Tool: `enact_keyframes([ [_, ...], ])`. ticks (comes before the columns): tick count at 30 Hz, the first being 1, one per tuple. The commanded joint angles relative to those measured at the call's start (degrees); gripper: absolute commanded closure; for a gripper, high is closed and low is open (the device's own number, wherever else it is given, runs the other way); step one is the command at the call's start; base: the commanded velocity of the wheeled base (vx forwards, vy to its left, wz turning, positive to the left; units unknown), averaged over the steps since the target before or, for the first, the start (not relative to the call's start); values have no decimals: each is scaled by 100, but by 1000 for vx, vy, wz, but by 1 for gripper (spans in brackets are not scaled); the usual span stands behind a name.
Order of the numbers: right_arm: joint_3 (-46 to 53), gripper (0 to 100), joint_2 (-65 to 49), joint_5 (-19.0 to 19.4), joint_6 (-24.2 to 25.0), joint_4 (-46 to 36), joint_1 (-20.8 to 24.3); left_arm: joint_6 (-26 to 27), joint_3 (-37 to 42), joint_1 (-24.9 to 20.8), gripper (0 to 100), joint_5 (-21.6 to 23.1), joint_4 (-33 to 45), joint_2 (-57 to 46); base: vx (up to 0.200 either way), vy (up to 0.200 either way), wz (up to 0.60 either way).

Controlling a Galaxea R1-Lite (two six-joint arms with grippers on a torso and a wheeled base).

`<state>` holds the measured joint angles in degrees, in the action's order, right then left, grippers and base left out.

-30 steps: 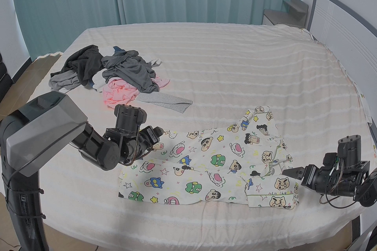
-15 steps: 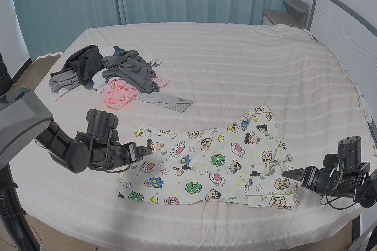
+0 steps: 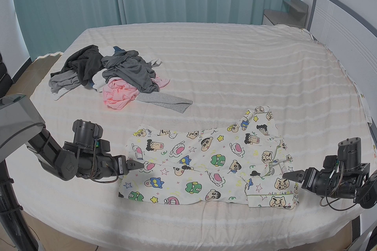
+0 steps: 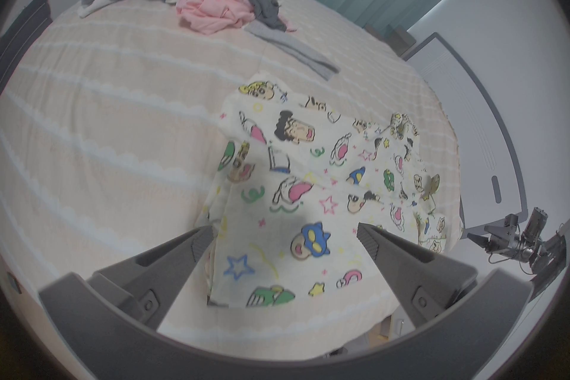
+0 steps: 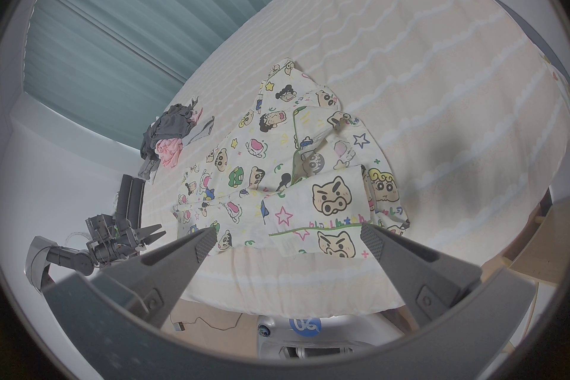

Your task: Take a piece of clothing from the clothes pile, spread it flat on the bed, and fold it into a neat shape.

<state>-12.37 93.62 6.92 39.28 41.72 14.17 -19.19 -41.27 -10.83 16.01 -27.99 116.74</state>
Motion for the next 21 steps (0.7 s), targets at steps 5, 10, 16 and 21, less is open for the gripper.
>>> enact_keyframes([
  [5, 24, 0, -20, 2, 1, 3, 7, 442, 31, 10, 0, -1, -928, 772, 0, 0, 0],
  [10, 42, 0, -37, 2, 1, 3, -2, 609, 13, -16, 0, -1, -1147, 1009, 0, 0, 0],
  [16, 33, 0, -20, 2, 1, 3, 7, 600, -4, -16, 0, 8, -1578, 1193, 0, 0, 0],
  [21, 24, 0, -2, 2, 1, 3, 7, 618, -13, -16, 0, -1, -1701, 1343, 0, 0, 0],
])
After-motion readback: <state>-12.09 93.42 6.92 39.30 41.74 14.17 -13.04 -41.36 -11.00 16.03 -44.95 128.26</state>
